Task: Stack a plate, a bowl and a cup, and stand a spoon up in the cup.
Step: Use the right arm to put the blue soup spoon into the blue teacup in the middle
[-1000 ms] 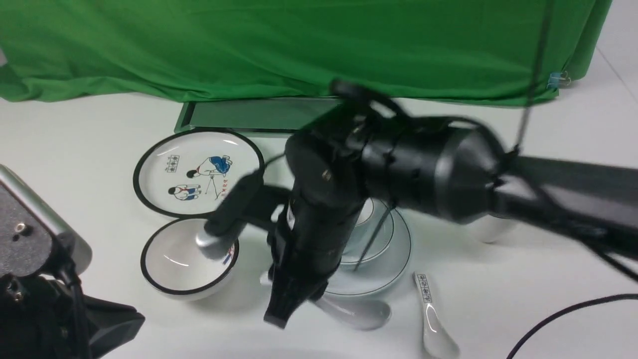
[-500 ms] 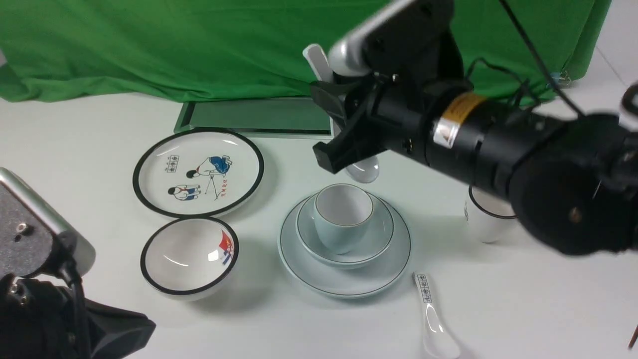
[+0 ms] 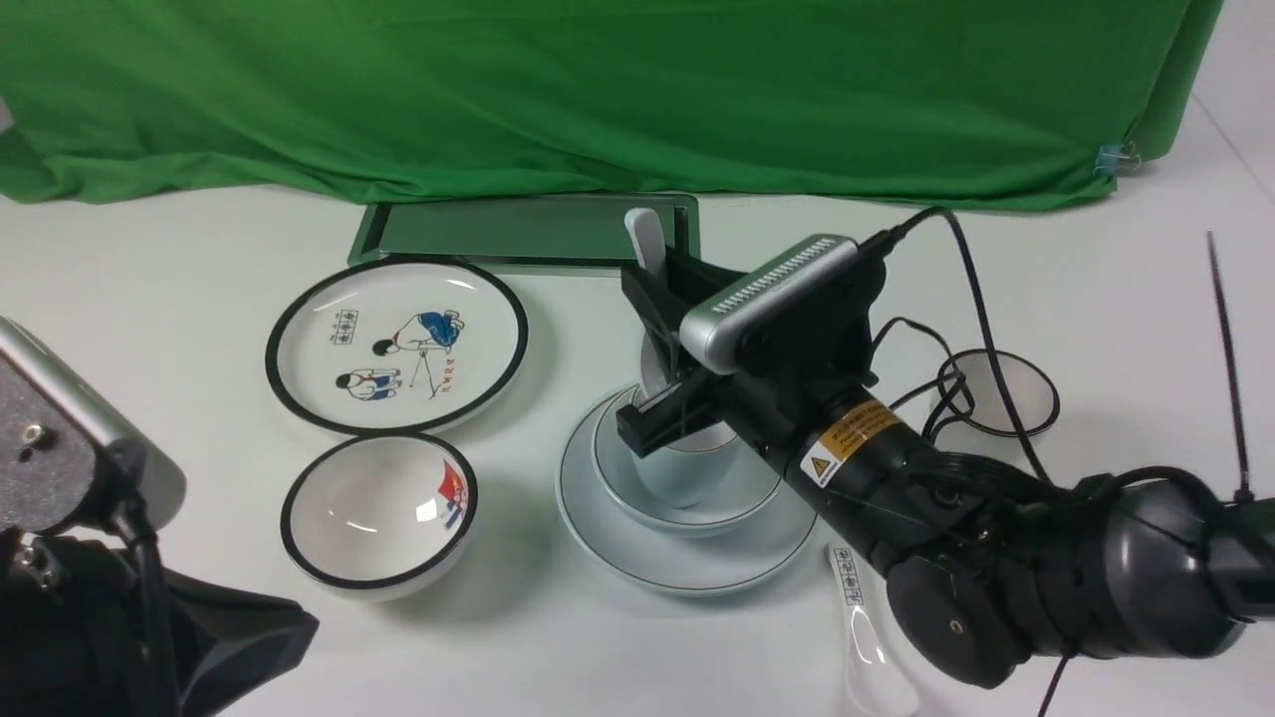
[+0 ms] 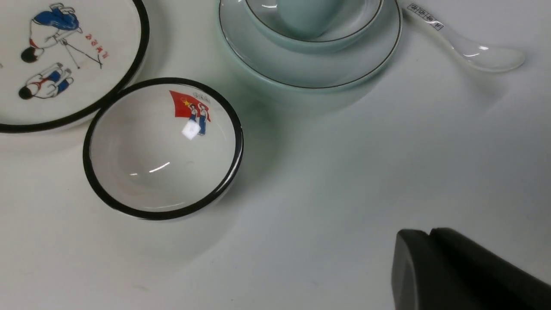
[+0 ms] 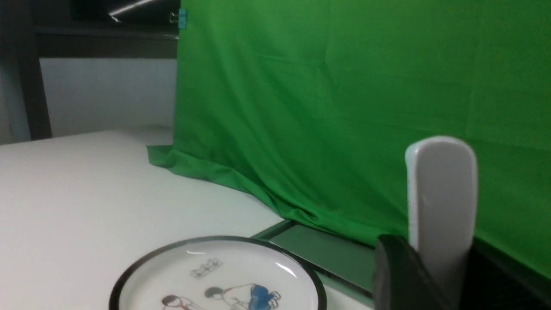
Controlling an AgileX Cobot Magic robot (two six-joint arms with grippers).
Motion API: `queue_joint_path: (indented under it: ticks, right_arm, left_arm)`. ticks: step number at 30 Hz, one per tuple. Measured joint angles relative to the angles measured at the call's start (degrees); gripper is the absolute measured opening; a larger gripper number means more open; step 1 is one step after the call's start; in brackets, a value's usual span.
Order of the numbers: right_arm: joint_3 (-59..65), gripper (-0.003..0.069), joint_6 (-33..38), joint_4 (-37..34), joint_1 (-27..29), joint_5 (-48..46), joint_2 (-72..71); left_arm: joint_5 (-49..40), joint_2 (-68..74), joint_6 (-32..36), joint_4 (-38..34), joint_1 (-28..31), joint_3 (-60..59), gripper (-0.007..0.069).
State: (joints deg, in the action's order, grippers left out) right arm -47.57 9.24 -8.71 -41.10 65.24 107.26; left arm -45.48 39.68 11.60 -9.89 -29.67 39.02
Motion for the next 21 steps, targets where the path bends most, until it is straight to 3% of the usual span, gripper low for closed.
queue_joint_path:
  ticks: [7, 12, 15, 18, 21]
  right_arm:
    - [0.0, 0.0188, -0.4, -1.6, 0.6, -0.3, 2.6]
    - [0.0, 0.0292, -0.4, -1.7, 0.6, -0.9, 2.4]
    - [0.0, 0.0318, -0.4, -1.7, 0.6, -3.0, 0.9]
    - [0.1, 0.0273, -0.4, -1.7, 0.6, -10.9, -5.7]
    - [0.1, 0.0167, -0.4, -1.7, 0.6, -21.6, -13.7]
  left_arm:
    - [-0.4, 0.0, 0.0, 0.0, 0.0, 0.0, -0.0029]
    - [-0.4, 0.0, -0.7, 0.0, 0.0, 0.0, -0.0029]
    - [-0.5, 0.0, -2.6, 0.0, 0.0, 0.0, -0.0029]
    - [-1.2, -1.4, -4.4, 1.2, 0.0, 0.0, -0.0029]
    - [-1.7, -5.4, -5.9, 4.4, 0.0, 0.0, -0.0029]
